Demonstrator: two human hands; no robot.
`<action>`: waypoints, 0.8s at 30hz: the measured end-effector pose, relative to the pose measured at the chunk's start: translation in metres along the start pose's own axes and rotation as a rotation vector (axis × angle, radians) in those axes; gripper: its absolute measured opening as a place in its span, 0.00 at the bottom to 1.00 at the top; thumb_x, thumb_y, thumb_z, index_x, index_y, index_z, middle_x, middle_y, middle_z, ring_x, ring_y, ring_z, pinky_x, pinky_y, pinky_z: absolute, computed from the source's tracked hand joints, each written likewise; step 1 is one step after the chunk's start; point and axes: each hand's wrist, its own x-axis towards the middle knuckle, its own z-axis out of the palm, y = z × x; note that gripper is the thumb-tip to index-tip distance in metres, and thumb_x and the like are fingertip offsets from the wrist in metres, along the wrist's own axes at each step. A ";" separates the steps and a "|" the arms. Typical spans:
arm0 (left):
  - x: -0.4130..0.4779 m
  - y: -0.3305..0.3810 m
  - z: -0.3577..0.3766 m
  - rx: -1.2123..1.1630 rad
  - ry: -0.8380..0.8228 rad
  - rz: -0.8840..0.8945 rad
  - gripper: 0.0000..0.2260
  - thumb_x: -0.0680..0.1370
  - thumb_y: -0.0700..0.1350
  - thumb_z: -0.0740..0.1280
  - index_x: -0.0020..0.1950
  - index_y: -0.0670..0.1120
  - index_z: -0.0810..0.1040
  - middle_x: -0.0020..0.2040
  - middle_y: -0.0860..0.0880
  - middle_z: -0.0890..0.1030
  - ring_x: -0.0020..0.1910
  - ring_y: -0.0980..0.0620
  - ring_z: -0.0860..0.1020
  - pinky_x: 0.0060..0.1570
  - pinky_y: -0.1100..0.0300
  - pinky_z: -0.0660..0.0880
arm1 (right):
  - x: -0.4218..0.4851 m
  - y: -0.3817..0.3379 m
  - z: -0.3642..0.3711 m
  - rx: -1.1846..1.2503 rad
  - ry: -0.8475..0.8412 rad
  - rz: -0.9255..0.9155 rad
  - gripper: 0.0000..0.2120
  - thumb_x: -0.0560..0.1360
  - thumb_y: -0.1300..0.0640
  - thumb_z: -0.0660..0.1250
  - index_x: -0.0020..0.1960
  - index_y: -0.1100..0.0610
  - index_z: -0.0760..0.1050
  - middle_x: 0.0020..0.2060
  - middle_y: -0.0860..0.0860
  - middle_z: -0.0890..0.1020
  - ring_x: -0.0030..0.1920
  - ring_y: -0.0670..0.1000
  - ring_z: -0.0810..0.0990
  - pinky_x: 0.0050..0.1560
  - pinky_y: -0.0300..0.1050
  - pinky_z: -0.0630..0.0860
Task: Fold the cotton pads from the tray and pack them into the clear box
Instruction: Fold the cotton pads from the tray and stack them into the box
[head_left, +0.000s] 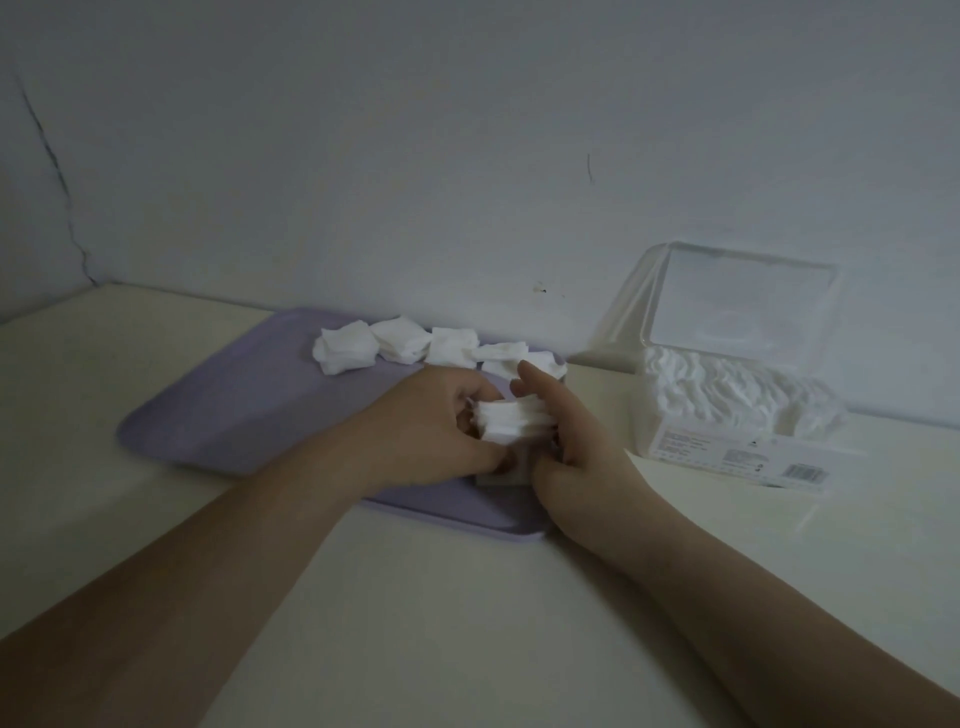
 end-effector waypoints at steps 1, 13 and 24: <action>0.000 0.000 -0.002 0.009 0.006 -0.001 0.13 0.68 0.46 0.79 0.50 0.52 0.83 0.36 0.53 0.85 0.35 0.58 0.79 0.40 0.58 0.74 | 0.001 0.000 -0.001 -0.010 0.034 -0.037 0.35 0.74 0.68 0.61 0.79 0.48 0.66 0.68 0.45 0.77 0.65 0.41 0.76 0.70 0.38 0.71; -0.003 -0.003 -0.011 -0.120 0.005 -0.035 0.12 0.74 0.46 0.78 0.56 0.51 0.84 0.49 0.52 0.88 0.47 0.52 0.85 0.50 0.57 0.81 | 0.005 0.001 -0.010 0.169 0.114 -0.015 0.12 0.80 0.58 0.71 0.60 0.45 0.83 0.49 0.49 0.88 0.48 0.52 0.85 0.52 0.46 0.82; -0.003 0.012 -0.004 -0.236 -0.008 -0.182 0.09 0.75 0.47 0.75 0.50 0.43 0.82 0.35 0.50 0.78 0.31 0.53 0.73 0.29 0.63 0.67 | -0.001 -0.009 -0.008 -0.140 -0.003 -0.052 0.44 0.63 0.45 0.84 0.75 0.44 0.69 0.61 0.31 0.77 0.59 0.24 0.73 0.57 0.18 0.67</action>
